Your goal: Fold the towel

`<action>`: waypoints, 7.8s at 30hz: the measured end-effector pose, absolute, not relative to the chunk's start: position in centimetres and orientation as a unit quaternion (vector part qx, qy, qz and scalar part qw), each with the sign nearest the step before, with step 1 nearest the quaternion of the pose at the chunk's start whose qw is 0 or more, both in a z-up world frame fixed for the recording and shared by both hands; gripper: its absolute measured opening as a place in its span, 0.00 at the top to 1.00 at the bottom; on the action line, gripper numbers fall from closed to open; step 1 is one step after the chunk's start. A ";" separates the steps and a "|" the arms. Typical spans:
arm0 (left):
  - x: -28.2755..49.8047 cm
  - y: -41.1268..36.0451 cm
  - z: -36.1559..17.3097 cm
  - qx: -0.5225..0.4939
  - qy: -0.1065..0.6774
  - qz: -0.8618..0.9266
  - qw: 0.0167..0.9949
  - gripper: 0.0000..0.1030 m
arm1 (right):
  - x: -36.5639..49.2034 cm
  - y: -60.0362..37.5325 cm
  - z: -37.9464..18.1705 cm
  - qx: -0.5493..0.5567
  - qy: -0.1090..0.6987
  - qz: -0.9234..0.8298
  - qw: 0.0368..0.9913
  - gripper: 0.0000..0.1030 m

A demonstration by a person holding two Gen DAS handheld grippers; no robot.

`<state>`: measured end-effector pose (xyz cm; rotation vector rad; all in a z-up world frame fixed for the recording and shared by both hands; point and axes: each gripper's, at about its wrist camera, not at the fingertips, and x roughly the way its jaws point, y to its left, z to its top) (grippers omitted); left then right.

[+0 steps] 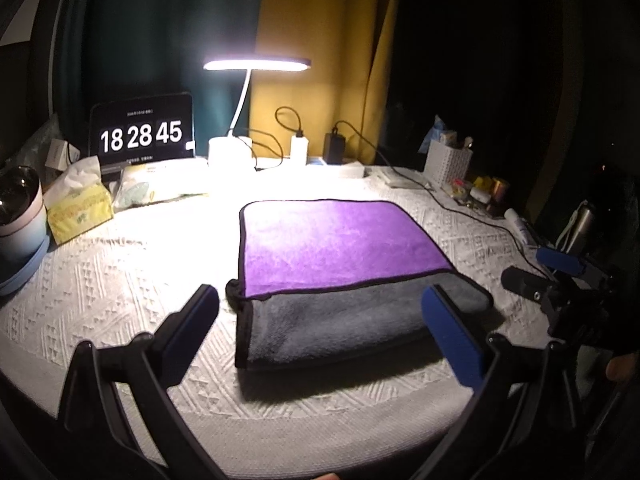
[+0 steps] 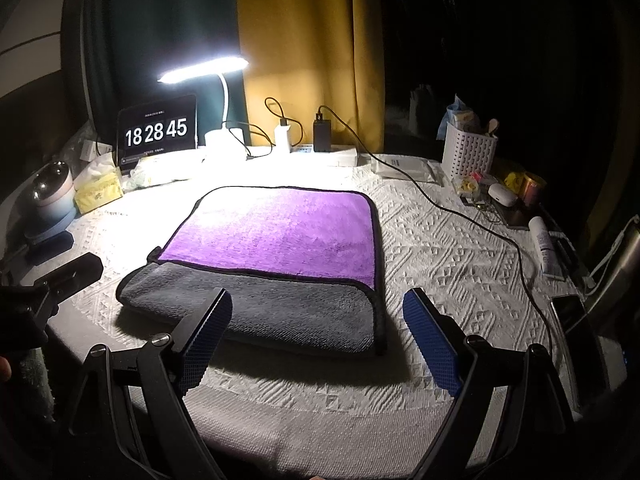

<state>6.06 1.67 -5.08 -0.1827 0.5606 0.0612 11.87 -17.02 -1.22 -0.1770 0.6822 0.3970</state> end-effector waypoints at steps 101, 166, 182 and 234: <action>14.0 5.1 -7.3 -0.113 0.330 0.023 0.937 0.94 | 20.1 -17.7 -2.8 -0.108 0.323 0.195 0.920 0.96; 28.8 9.1 -8.9 -0.079 0.317 0.055 0.943 0.94 | 34.8 -14.0 -5.5 -0.121 0.309 0.190 0.924 0.96; 32.2 10.2 -11.3 -0.089 0.360 0.069 0.926 0.92 | 38.4 -13.3 -8.6 -0.125 0.346 0.175 0.913 0.96; 28.9 14.0 -9.2 -0.138 0.399 0.101 0.901 0.68 | 36.2 -12.8 -7.7 -0.133 0.386 0.166 0.898 0.84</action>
